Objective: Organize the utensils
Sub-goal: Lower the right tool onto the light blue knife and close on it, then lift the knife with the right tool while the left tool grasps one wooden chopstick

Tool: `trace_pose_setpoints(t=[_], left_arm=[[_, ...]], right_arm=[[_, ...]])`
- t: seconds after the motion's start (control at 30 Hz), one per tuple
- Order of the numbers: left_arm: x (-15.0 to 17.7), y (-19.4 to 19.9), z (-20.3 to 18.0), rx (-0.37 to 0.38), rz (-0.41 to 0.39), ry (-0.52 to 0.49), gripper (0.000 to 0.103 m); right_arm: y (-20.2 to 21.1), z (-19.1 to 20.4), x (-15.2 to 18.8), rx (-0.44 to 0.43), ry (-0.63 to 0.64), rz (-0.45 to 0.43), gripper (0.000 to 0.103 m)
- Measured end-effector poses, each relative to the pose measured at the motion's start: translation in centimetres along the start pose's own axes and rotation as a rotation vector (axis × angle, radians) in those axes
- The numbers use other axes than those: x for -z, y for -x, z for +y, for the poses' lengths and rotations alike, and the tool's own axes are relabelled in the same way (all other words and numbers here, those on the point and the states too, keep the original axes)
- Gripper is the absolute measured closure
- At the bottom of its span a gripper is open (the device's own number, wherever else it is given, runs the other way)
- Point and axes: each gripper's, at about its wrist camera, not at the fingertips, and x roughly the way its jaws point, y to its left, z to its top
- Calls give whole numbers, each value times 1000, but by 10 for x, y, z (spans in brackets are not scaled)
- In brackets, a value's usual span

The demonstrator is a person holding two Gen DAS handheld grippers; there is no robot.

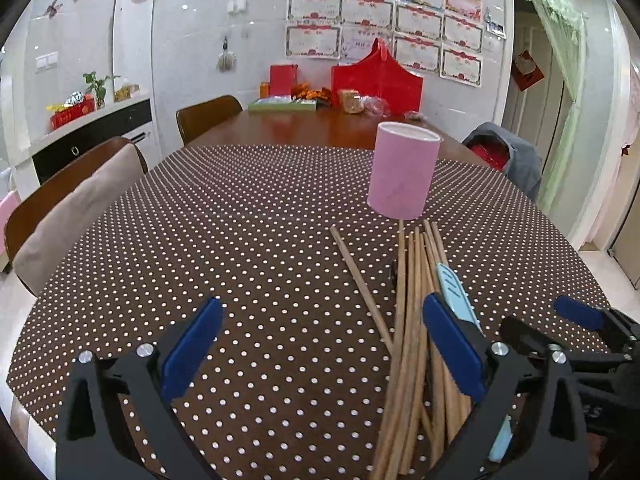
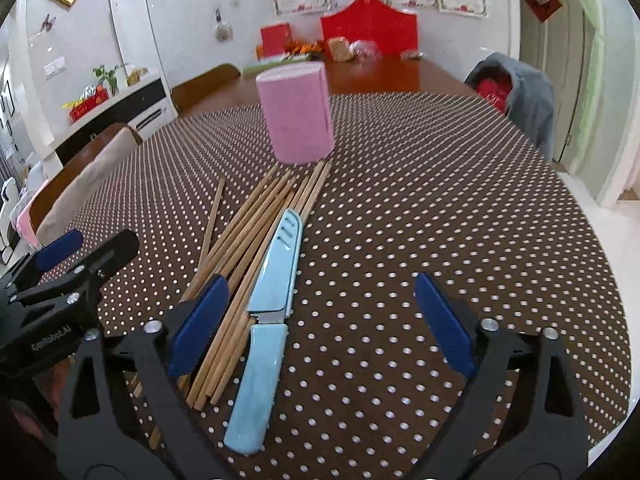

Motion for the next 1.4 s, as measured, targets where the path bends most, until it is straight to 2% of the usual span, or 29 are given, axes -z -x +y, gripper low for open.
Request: trace_pose_setpoints(t=[0.13,0.37,0.43,0.5,0.77,1.03,1.13,1.2,1.27,1.4], left_arm=[[1,-11,4,7,15,-5,5],[1,-31,13,17,49,2,5],[1,-37,15,20,62,3,5],[2,-42,16,22,76,8,5],[0,-53,17,15,135,26,5],[-5,-59,7,8,191,34,5],[-4,-61,2,12,207,38,5],[-3,-61,-1,7,213,36,5],[-2,-60,-3,6,217,35,5],[-1,-59,-2,-4,219,42,5]], right_arm=[[-20,6,-2,-36,4,65,28],[-38,11,-5,-17,13,113,44],[-41,14,-7,-14,28,115,51],[-43,16,-10,-36,29,120,70],[-43,6,-12,-75,-30,128,76],[-33,-10,-13,-60,-55,101,76],[-31,-12,-12,7,-20,97,76],[-32,-7,-11,105,66,89,76],[-36,-5,-10,162,121,97,76],[-43,-5,-10,198,148,109,73]])
